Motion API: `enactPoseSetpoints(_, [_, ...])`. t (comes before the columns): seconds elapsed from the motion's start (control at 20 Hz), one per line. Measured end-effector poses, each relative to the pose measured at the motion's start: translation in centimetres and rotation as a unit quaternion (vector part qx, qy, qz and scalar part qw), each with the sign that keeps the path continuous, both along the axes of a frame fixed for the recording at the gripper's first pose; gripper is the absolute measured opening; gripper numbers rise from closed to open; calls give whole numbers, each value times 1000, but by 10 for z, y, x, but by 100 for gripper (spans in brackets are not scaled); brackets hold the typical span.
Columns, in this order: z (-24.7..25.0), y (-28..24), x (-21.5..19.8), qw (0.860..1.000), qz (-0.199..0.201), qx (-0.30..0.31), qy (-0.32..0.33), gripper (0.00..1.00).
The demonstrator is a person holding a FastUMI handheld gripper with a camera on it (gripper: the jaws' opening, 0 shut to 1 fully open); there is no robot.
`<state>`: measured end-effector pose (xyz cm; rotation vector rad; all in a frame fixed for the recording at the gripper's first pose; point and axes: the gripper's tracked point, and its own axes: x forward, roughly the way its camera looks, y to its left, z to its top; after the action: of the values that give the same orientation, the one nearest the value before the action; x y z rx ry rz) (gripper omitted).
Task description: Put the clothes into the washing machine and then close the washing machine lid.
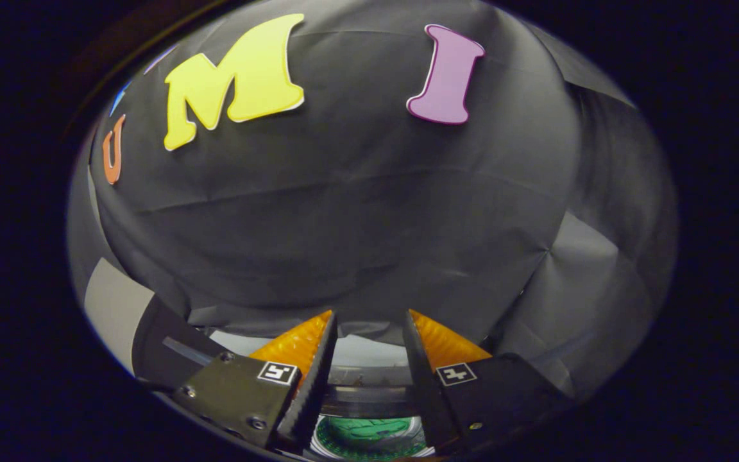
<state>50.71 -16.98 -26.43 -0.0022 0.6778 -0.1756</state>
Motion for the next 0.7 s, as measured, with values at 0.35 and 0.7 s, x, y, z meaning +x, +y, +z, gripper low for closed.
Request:
enactPoseSetpoints(0.35, [6,1,-12,999,5,-8,-52,65])
enactPoseSetpoints(0.7, [14,4,-31,996,-1,-25,-88,65])
